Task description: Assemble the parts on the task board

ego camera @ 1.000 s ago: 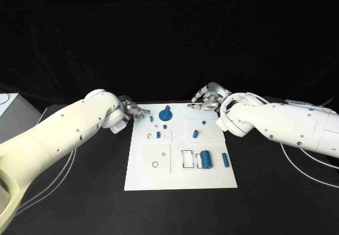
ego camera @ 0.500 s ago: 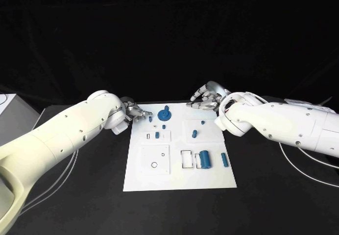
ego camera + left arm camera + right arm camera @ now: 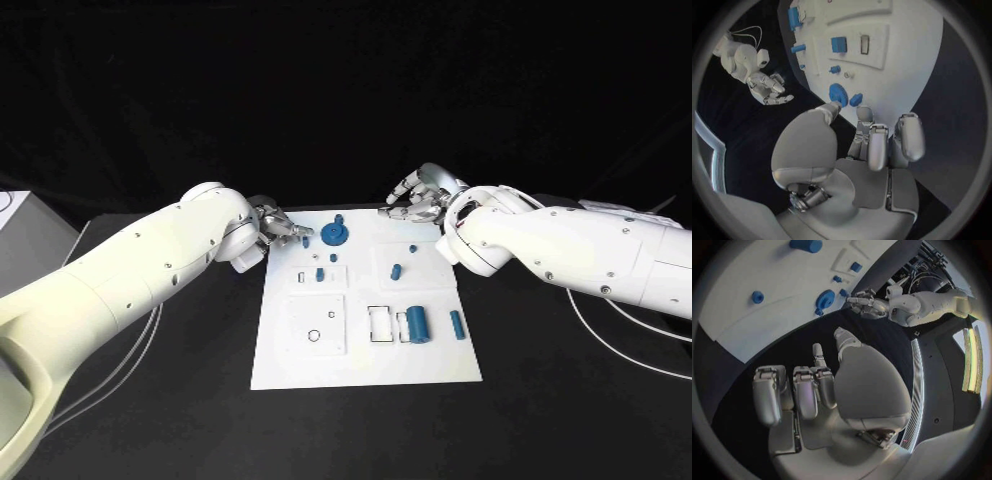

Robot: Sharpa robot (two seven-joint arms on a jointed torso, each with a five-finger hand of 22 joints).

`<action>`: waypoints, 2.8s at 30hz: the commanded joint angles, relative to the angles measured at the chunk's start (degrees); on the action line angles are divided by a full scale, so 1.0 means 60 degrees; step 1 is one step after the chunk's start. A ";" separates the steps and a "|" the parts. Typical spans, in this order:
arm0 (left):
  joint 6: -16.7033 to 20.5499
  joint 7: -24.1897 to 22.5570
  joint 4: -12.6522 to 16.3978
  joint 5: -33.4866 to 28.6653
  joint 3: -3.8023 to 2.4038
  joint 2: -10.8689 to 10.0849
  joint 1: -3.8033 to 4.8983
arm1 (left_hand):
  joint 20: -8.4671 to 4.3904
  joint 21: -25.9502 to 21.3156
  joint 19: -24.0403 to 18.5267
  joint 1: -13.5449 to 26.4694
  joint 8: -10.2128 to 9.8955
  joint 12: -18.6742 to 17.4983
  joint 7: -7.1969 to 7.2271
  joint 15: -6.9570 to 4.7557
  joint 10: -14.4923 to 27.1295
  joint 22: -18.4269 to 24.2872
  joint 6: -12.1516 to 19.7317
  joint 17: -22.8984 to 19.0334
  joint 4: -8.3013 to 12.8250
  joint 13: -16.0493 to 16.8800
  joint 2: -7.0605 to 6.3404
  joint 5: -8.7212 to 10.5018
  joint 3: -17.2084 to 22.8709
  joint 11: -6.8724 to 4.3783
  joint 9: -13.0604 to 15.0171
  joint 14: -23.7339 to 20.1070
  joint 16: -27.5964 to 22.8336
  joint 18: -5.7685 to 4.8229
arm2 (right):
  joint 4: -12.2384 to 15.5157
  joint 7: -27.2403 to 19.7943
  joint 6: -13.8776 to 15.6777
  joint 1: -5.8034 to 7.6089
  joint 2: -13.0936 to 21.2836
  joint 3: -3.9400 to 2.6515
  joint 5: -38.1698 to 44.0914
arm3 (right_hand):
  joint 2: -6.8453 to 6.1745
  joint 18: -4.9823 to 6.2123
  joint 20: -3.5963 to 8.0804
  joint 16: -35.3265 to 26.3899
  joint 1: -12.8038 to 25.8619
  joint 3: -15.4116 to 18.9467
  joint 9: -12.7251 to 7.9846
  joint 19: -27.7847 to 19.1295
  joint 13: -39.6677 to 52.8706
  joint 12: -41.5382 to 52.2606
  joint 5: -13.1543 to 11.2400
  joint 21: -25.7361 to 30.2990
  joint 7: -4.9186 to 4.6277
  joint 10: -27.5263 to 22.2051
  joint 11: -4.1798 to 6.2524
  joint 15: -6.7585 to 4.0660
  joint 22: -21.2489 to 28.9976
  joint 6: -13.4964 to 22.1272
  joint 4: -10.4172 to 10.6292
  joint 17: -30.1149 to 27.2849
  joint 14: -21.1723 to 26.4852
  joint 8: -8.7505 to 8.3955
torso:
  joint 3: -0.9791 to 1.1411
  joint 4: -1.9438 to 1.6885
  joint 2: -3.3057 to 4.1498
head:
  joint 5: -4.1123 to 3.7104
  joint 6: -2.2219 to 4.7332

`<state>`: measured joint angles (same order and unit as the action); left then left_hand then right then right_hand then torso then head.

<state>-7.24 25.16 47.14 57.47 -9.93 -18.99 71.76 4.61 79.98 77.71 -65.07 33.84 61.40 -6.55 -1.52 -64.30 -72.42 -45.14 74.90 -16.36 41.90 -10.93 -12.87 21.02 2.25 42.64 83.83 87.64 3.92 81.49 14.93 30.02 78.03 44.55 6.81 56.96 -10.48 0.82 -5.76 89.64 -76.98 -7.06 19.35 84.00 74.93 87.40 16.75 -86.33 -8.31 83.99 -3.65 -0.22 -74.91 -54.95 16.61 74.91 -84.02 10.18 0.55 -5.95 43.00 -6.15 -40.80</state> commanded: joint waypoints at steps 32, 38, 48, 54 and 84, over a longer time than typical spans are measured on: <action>-0.0232 -0.0190 -0.0259 -0.0062 0.0109 0.0158 0.0028 | -0.0001 0.0084 0.0103 -0.0425 0.0144 0.0039 0.0021 0.0034 0.0049 -0.0065 -0.0013 0.1925 0.0005 -0.0036 0.0097 -0.0041 0.0054 -0.0024 -0.0030 0.0781 0.0086 0.0044 | 0.0035 -0.0071 -0.0019 0.0017 -0.0062 -0.0007 0.0092 | -0.0002 0.0032 0.0058 -0.0002 0.0090 0.0040 0.0040 0.0712 0.2172 -0.0026 0.0071 0.0052 -0.0008 0.0651 0.0000 -0.0047 -0.2058 0.0071 0.0011 0.2341 -0.0954 0.0057 | 0.0002 -0.0018 0.0006 | -0.0108 -0.0140; -0.0210 -0.0209 -0.0257 -0.0074 0.0111 0.0166 0.0029 | -0.0001 0.0084 0.0103 -0.0425 0.0144 0.0039 0.0021 0.0034 0.0049 -0.0065 -0.0013 0.1925 0.0005 -0.0036 0.0097 -0.0041 0.0054 -0.0024 -0.0030 0.0781 0.0086 0.0044 | 0.0031 -0.0071 -0.0019 0.0017 -0.0071 -0.0007 0.0092 | -0.0002 0.0032 0.0058 -0.0002 0.0090 0.0040 0.0040 0.0712 0.2172 -0.0026 0.0071 0.0052 -0.0008 0.0651 0.0000 -0.0047 -0.2058 0.0071 0.0011 0.2341 -0.0954 0.0057 | 0.0001 -0.0016 0.0004 | -0.0105 -0.0148; -0.0176 -0.0237 -0.0250 -0.0108 0.0112 0.0179 0.0040 | -0.0003 0.0090 0.0109 -0.0438 0.0150 0.0050 0.0022 0.0032 0.0038 -0.0075 -0.0018 0.1928 -0.0001 -0.0022 0.0102 -0.0036 0.0055 -0.0026 -0.0032 0.0782 0.0088 0.0042 | 0.0027 -0.0066 -0.0024 0.0018 -0.0075 -0.0007 0.0092 | -0.0002 0.0032 0.0058 -0.0002 0.0090 0.0040 0.0040 0.0712 0.2172 -0.0026 0.0071 0.0052 -0.0008 0.0651 0.0000 -0.0047 -0.2058 0.0071 0.0011 0.2341 -0.0954 0.0057 | 0.0004 -0.0011 0.0006 | -0.0120 -0.0141; -0.0190 -0.0246 -0.0272 -0.0126 0.0113 0.0191 0.0046 | -0.0009 0.0106 0.0124 -0.0541 0.0180 0.0062 0.0042 0.0019 0.0018 -0.0102 -0.0046 0.1948 -0.0007 -0.0020 0.0201 -0.0038 0.0111 -0.0043 -0.0045 0.0791 0.0101 0.0037 | 0.0031 -0.0063 -0.0026 0.0019 -0.0073 -0.0008 0.0092 | -0.0002 0.0032 0.0058 -0.0002 0.0090 0.0040 0.0040 0.0712 0.2172 -0.0026 0.0071 0.0052 -0.0008 0.0651 0.0000 -0.0047 -0.2058 0.0071 0.0011 0.2341 -0.0954 0.0057 | 0.0011 -0.0015 0.0014 | -0.0146 -0.0143; -0.0443 -0.0263 -0.0371 -0.0266 0.0149 0.0237 0.0050 | -0.0075 0.0178 0.0182 -0.1676 0.0337 0.0021 0.0154 -0.0075 0.0011 -0.0240 -0.0047 0.1995 0.0189 -0.0138 0.0646 -0.0035 0.0832 -0.0151 -0.0130 0.0811 0.0136 0.0010 | 0.0009 -0.0052 -0.0063 0.0025 -0.0087 -0.0010 0.0092 | 0.0009 0.0034 0.0061 -0.0003 0.0085 0.0029 0.0071 0.0709 0.2172 -0.0025 0.0080 0.0061 -0.0004 0.0653 0.0004 -0.0050 -0.2053 0.0076 0.0011 0.2339 -0.0954 0.0070 | 0.0013 -0.0018 0.0007 | -0.0143 -0.0167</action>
<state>-8.60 24.13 44.95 56.54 -9.08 -17.71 72.01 4.21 80.86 78.52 -74.85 35.51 61.62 -5.92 -1.73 -64.30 -73.77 -45.37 74.91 -15.22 41.11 -7.03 -12.86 25.97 1.84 41.88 84.04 88.08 3.92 81.51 14.97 30.01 78.16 44.06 6.77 56.96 -10.48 0.82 -5.76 89.63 -76.98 -7.06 19.68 84.00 74.94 87.40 16.98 -86.33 -8.30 83.99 -3.65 -0.22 -74.91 -54.95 16.61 74.95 -84.02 10.40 0.63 -6.05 43.04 -7.01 -41.78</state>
